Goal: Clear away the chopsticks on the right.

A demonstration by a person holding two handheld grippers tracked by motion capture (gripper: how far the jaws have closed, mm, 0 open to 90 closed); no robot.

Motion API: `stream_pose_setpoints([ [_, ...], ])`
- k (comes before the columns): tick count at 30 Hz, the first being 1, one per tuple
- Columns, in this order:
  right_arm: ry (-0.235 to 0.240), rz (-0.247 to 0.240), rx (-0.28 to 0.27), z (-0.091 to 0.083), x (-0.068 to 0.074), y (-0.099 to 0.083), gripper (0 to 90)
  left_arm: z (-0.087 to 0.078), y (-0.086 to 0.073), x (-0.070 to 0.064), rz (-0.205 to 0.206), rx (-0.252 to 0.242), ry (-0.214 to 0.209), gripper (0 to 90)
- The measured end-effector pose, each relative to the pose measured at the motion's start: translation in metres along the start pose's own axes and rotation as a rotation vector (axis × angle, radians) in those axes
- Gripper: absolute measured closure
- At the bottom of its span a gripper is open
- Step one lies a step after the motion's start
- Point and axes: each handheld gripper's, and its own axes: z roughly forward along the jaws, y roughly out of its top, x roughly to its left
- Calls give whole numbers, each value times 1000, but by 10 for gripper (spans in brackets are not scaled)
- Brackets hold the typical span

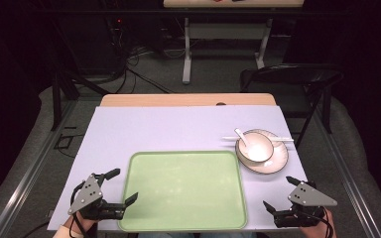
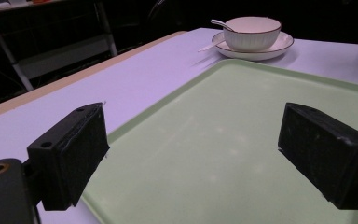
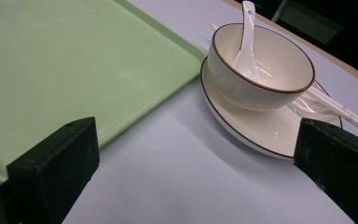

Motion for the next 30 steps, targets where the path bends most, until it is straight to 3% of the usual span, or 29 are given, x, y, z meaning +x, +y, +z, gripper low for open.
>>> stream_pose_setpoints([
  [17,20,-19,38,2,-7,2,0,1,0,-1,5,5,-5,80],
  [20,10,-44,34,3,-12,5,0,1,0,-1,3,11,-2,80],
  [28,10,-35,40,4,-25,18,0,0,0,-1,-2,12,0,80],
  [30,23,-32,33,3,-34,26,0,0,0,-1,-1,14,-2,80],
])
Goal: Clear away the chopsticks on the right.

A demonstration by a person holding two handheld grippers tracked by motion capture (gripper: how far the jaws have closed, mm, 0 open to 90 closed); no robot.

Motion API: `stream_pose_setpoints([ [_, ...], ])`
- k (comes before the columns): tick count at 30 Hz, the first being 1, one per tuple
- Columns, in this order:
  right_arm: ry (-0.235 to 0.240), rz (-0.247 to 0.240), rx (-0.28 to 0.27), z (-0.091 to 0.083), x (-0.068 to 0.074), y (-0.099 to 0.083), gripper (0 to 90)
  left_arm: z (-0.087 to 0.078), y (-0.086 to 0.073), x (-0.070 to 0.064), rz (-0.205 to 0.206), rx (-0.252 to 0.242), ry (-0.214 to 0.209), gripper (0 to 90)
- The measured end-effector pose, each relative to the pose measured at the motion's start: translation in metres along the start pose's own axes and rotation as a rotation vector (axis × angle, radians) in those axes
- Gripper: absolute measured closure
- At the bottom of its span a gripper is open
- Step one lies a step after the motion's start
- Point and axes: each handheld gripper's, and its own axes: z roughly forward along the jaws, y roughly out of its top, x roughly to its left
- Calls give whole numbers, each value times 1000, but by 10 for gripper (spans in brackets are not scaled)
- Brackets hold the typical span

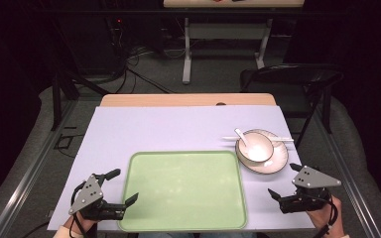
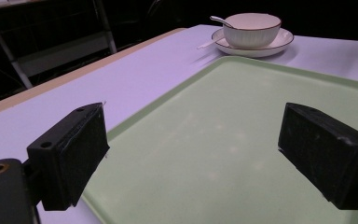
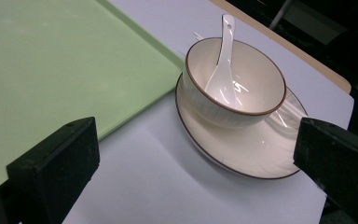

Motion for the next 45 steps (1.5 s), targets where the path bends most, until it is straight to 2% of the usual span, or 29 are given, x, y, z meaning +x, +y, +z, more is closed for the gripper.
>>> stream_pose_setpoints([
  [6,10,8,5,3,-17,15,0,0,0,0,-3,-4,2,80],
  [7,6,13,8,6,-25,22,0,0,0,0,-4,-4,1,80],
  [10,4,22,13,9,-36,29,0,0,0,0,-2,-3,0,80],
  [15,13,45,38,19,-52,36,0,0,0,0,-3,-6,0,78],
  [29,40,64,107,45,-96,57,0,0,0,1,-3,-4,0,78],
  [35,38,84,149,60,-120,69,0,0,0,1,-5,-4,-4,78],
  [38,47,87,189,71,-134,75,0,0,0,1,-6,-5,-5,78],
  [45,65,94,261,100,-156,75,21,-1,0,1,-8,-5,-5,77],
])
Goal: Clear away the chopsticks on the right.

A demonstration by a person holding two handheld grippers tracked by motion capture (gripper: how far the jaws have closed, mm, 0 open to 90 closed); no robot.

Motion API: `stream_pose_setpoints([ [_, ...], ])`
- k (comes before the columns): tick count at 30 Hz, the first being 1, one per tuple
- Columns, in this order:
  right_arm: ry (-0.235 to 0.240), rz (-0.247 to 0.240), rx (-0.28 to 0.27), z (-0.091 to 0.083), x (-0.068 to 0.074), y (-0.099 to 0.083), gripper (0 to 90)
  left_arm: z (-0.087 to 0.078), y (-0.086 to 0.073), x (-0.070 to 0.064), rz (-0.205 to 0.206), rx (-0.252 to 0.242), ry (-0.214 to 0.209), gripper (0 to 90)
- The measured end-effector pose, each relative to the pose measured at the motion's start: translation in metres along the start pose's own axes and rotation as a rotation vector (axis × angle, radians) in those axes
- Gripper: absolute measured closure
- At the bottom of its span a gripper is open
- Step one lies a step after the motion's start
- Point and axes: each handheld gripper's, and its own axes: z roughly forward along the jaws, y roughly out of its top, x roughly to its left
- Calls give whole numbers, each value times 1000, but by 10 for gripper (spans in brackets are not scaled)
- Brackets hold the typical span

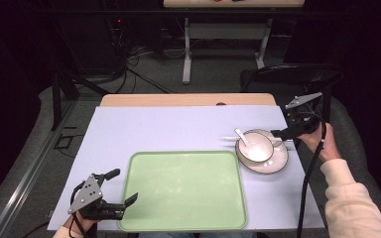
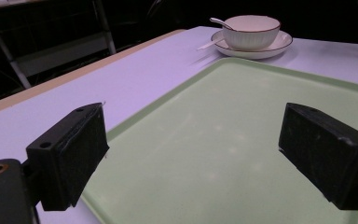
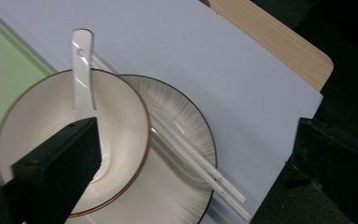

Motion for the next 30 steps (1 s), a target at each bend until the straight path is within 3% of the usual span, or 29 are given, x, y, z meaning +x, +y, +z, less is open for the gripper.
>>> stream_pose_setpoints([
  [2,-21,7,30,11,-5,0,163,0,0,0,-2,3,0,75],
  [4,-16,4,46,16,-8,0,170,0,0,0,-1,4,0,75],
  [5,0,-4,92,28,-12,0,273,0,0,0,-2,4,0,75],
  [15,52,-26,239,66,-22,-4,585,0,0,0,-5,6,-4,75],
  [22,84,-52,285,78,-21,-4,678,0,0,0,-4,8,-5,75],
  [30,79,-63,312,84,-22,-5,742,1,0,1,-6,9,-5,75],
])
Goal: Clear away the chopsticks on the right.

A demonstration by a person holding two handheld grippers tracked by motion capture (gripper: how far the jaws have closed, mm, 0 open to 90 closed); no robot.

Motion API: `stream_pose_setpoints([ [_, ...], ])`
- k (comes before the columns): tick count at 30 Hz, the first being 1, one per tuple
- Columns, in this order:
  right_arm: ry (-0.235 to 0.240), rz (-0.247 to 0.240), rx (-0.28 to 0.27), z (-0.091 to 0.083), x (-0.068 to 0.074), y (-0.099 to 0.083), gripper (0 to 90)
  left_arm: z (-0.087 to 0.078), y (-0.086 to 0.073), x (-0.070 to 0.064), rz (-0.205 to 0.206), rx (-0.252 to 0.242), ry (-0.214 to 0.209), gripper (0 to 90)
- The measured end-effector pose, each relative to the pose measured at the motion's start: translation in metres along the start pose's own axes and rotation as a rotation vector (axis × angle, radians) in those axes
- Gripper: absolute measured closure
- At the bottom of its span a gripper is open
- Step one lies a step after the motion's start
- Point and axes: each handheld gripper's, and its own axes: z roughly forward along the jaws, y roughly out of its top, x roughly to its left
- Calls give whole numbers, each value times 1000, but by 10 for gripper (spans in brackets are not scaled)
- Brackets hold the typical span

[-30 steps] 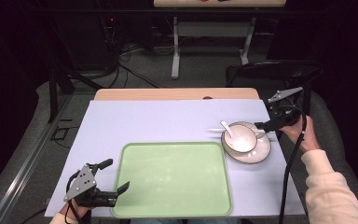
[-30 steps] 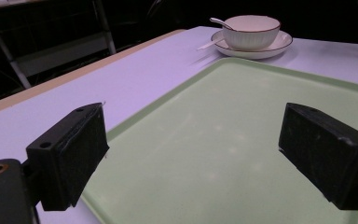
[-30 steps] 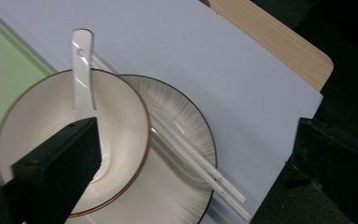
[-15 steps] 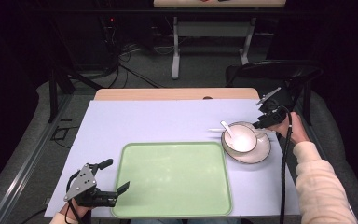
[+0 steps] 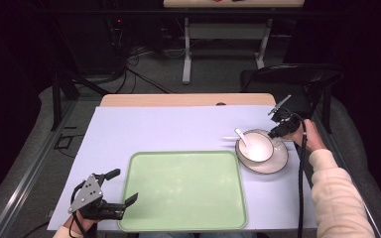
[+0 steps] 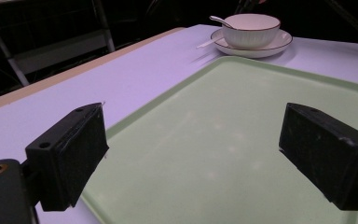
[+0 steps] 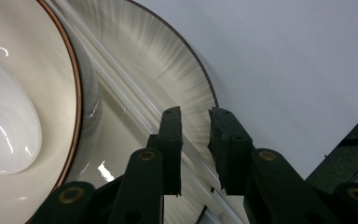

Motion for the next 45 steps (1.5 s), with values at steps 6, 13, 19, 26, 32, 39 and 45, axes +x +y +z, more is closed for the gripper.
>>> stream_pose_setpoints([
  [6,12,-24,13,4,0,1,741,0,0,0,-1,0,0,75],
  [13,1,-61,50,11,0,6,739,0,0,0,0,-1,0,75],
  [19,11,-91,60,20,0,8,780,-1,0,0,-1,-2,1,74],
  [26,-8,-105,39,16,0,8,836,-1,0,0,0,-3,0,74],
  [32,-41,-79,17,2,4,8,837,-1,0,0,0,-4,1,73],
  [39,-82,-67,-28,-27,16,9,838,-1,0,0,0,-5,1,74],
  [45,-130,-50,-31,-49,30,9,838,0,0,0,-1,-3,0,74],
])
